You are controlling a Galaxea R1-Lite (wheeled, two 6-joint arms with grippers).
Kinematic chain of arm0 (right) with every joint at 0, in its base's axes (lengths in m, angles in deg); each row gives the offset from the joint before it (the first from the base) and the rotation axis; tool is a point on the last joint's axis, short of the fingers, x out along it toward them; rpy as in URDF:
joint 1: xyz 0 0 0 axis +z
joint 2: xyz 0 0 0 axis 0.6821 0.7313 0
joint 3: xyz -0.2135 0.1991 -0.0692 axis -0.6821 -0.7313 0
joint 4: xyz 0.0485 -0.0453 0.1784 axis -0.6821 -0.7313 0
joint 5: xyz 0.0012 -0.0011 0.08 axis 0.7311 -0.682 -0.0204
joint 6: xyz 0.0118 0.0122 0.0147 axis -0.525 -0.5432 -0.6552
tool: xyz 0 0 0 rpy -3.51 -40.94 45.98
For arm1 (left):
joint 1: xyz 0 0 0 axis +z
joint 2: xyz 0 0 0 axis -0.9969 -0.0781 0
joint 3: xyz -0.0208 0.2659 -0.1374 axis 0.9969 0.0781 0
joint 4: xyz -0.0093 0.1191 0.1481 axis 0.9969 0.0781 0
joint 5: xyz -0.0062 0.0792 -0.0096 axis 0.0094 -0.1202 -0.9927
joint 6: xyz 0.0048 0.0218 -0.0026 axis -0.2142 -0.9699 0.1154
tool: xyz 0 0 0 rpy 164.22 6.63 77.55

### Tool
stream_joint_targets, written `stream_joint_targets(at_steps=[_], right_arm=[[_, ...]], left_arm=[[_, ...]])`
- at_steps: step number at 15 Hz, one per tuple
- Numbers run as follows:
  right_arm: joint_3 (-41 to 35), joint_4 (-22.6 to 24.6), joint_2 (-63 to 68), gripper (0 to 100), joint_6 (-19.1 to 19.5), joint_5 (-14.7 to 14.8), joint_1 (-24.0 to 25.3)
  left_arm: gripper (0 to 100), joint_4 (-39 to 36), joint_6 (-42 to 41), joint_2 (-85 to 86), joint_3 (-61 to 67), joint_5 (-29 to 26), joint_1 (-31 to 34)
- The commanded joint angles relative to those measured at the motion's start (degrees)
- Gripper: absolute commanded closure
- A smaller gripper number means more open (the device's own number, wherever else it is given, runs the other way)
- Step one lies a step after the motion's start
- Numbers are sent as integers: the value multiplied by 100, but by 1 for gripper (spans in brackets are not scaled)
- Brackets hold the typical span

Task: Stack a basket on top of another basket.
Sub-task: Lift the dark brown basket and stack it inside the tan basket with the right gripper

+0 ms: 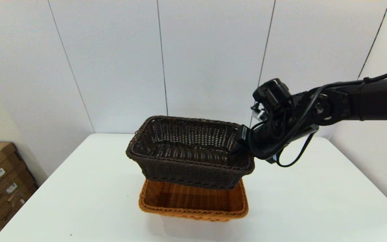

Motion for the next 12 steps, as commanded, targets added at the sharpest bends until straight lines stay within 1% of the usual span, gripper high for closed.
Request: stream_joint_targets(at_steps=[1, 4, 6, 9, 10, 11, 12], right_arm=[[-169, -5, -14, 100, -7, 5, 187], [-274, 4, 3, 100, -42, 5, 292], [-309, 4, 3, 100, -192, 5, 319], [-309, 21, 21, 100, -209, 13, 310], [-309, 48, 21, 100, -209, 40, 301], [-309, 48, 56, 100, -218, 189, 301], [-318, 48, 83, 100, -262, 251, 301]], left_arm=[[0, -7, -1, 1, 9, 0, 2], [0, -7, -1, 1, 9, 0, 2], [0, 2, -1, 1, 9, 0, 2], [0, 2, -1, 1, 9, 0, 2], [0, 2, -1, 1, 9, 0, 2], [0, 2, -1, 1, 9, 0, 2], [0, 2, -1, 1, 9, 0, 2]])
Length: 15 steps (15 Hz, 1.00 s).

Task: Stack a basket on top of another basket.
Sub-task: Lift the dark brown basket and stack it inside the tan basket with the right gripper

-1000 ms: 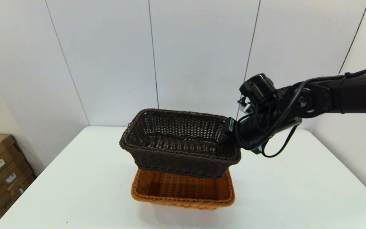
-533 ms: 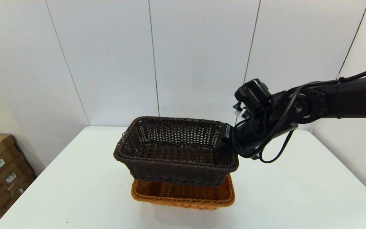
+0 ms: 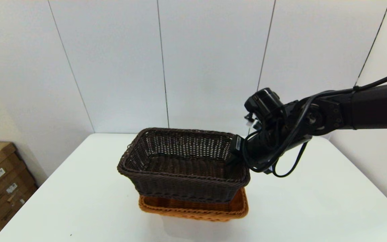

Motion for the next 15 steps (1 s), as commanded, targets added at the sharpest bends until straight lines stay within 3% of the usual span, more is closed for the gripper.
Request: stream_joint_targets(at_steps=[1, 6, 10, 15], right_arm=[[-5, -12, 64, 100, -103, 188, -4], [-84, 15, 117, 100, -112, 328, -4], [-435, 480, 108, 100, -112, 328, 14], [-532, 498, 108, 100, -103, 337, 40]], left_arm=[[0, 4, 1, 1, 9, 0, 2], [0, 4, 1, 1, 9, 0, 2], [0, 4, 1, 1, 9, 0, 2], [0, -5, 1, 1, 9, 0, -7]])
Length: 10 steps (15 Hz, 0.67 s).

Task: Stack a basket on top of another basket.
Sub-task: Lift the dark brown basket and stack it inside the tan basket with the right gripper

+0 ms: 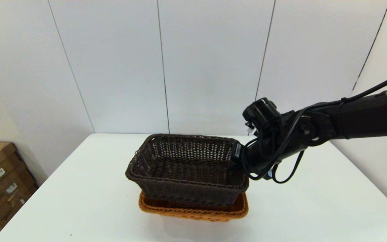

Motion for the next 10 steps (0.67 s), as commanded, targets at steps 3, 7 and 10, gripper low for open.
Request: stream_joint_targets(at_steps=[3, 7, 10], right_arm=[[-106, 32, 27, 100, -20, -11, 41], [-150, 155, 19, 100, -20, -2, 41], [-273, 270, 19, 100, -20, -11, 41]], left_arm=[[0, 4, -1, 1, 9, 0, 4], [0, 4, -1, 1, 9, 0, 4], [0, -5, -1, 1, 9, 0, 4]])
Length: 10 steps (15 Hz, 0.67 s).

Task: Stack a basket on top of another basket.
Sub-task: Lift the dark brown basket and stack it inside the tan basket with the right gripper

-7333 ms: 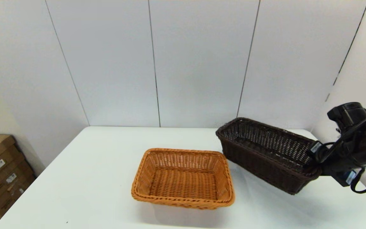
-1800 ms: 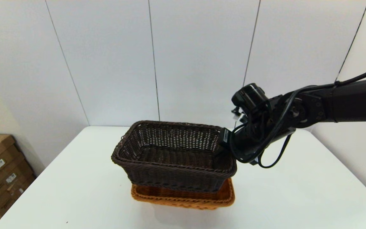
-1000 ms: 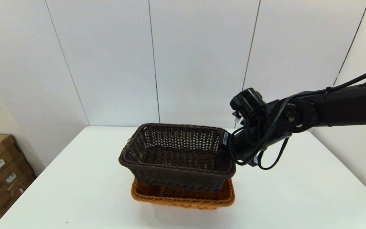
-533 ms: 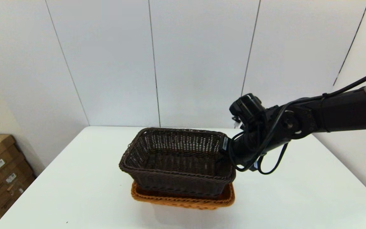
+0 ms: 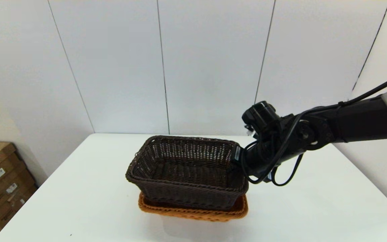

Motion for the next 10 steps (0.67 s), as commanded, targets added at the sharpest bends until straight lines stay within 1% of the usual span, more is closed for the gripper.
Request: stream_joint_targets(at_steps=[1, 10], right_arm=[[-111, 148, -10, 100, -29, -8, 3], [-173, 184, -19, 100, -11, -8, -6]], left_arm=[[0, 0, -4, 1, 9, 0, 2], [0, -8, -4, 1, 9, 0, -7]])
